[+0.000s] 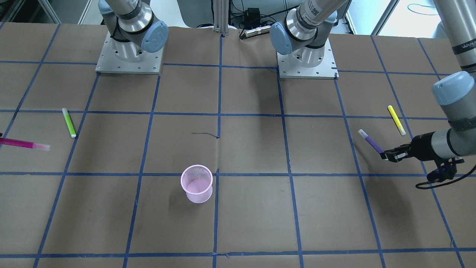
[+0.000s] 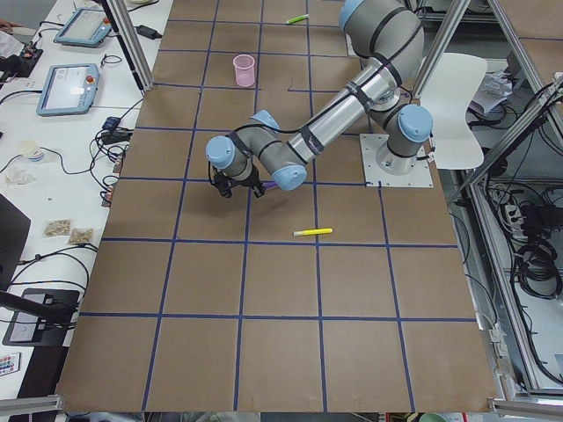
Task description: Insert purple and pink pens into pink cup
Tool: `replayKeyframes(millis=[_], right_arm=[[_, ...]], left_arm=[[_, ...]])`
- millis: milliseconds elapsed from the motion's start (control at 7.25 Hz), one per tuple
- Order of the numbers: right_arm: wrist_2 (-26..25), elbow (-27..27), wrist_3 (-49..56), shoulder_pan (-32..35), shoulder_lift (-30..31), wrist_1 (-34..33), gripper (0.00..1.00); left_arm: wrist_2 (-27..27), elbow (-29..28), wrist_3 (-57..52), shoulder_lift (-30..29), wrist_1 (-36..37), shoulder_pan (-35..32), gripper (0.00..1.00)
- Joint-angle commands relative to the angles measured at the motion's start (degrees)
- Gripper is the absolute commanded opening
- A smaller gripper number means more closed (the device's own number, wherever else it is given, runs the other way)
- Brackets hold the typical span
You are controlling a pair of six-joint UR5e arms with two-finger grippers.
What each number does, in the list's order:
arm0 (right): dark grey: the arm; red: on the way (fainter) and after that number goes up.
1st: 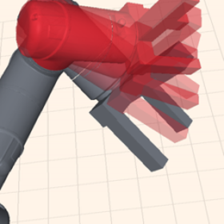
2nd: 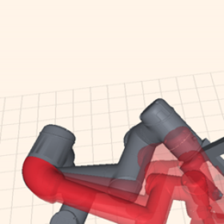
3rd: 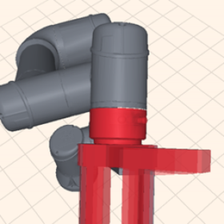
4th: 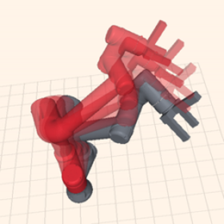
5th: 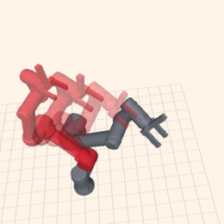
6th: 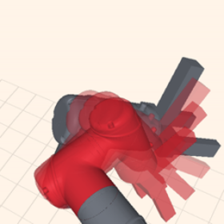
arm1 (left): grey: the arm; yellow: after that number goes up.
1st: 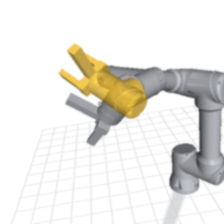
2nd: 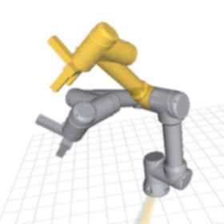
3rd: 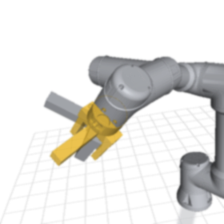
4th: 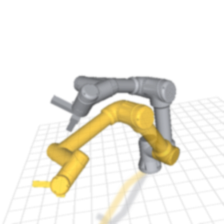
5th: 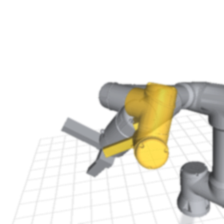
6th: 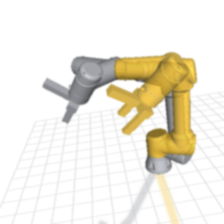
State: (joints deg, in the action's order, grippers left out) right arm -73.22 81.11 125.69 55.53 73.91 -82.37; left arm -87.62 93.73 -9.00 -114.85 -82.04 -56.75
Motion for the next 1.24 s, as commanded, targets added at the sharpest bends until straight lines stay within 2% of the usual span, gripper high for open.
replayKeyframes(millis=[0, 276, 414, 552, 828, 966, 1103], right_arm=[[-8.1, -0.3, -21.1, 13.9, 4.1, -3.2, 0.07], [-14.4, -0.6, -38.4, 25.5, 4.1, -6.5, 0.07], [-17.8, -1.5, -50.4, 31.9, 3.8, -9.3, 0.07], [-19.3, -1.8, -57.0, 37.1, 1.9, -9.9, 0.07], [-26.2, -4.3, -64.5, 44.8, -1.1, -10.5, 0.07], [-26.3, -5.7, -70.4, 48.2, -3.5, -10.7, 0.08], [-28.5, -7.4, -73.9, 51.1, -6.6, -10.8, 0.08]], left_arm=[[-0.5, 0.0, 0.1, 3.4, -0.1, -1.7, 0.0], [-2.5, 0.0, 0.4, 6.3, 2.1, -3.7, 0.0], [-2.6, 0.0, 0.4, 7.2, 2.8, -4.3, 0.0], [-3.6, 0.0, -0.2, 7.9, 3.5, -5.1, 0.0], [-3.9, 0.0, 0.2, 8.3, 3.6, -5.5, 0.0], [-3.8, 0.0, 0.2, 8.2, 3.6, -5.5, 0.0], [-3.9, 0.1, -0.6, 8.1, 3.8, -5.6, 0.0]])
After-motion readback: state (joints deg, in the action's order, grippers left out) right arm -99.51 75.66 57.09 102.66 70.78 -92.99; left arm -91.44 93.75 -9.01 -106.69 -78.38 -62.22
